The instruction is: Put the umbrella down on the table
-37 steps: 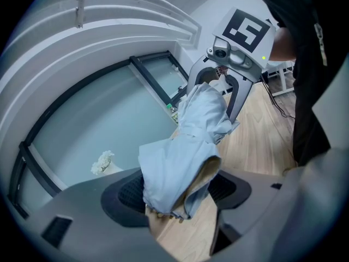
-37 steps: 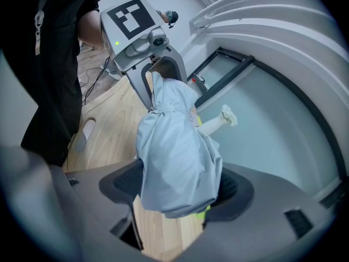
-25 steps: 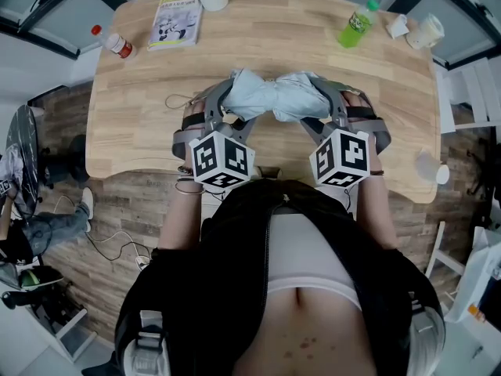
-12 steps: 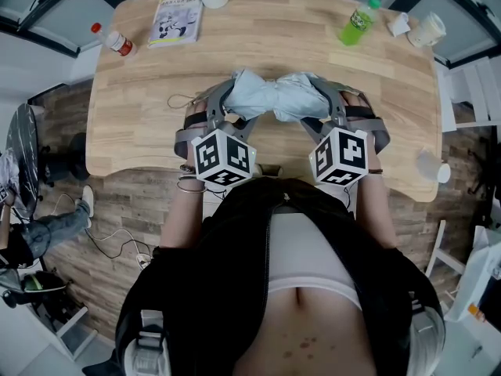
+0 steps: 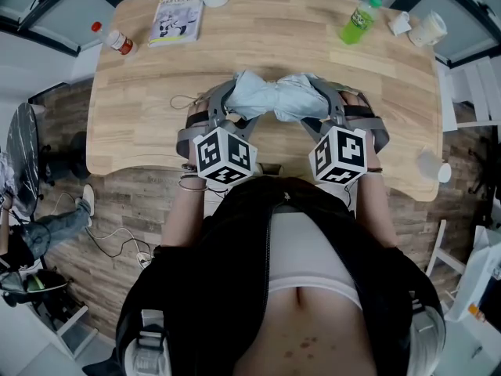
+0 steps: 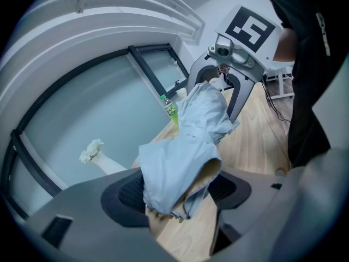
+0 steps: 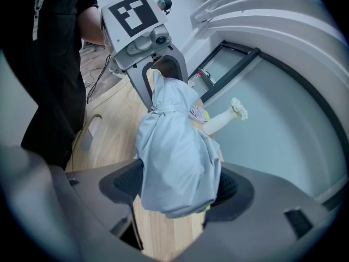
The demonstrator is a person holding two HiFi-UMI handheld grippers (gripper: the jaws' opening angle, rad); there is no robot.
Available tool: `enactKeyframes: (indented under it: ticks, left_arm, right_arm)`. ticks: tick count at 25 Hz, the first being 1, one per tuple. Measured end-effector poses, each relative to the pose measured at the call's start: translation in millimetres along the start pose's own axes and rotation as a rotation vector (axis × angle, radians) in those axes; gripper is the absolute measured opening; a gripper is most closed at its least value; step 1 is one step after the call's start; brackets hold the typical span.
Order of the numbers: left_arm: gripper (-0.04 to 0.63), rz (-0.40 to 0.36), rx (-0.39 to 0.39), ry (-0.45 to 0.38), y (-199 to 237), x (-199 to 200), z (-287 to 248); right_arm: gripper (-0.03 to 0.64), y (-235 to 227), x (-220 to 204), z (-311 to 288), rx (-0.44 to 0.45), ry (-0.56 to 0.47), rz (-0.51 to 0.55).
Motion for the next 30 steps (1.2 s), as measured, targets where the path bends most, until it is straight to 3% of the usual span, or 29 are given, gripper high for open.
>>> enactKeyframes:
  ticks: [30]
  left_arm:
    - [0.324, 0.041, -0.062, 0.055, -12.4, -14.0, -10.2]
  right_arm:
    - [0.359, 14.4, -9.9, -12.7, 0.066, 0.01, -0.022]
Point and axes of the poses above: the fingertips, and each gripper's own axes: z backward along the fingers, y to its left, x out of its top, the point moved 6 cm from there along z, backward along the fingers, and after that the axes turned 13 degrees about -y, right-handed, at the moved point
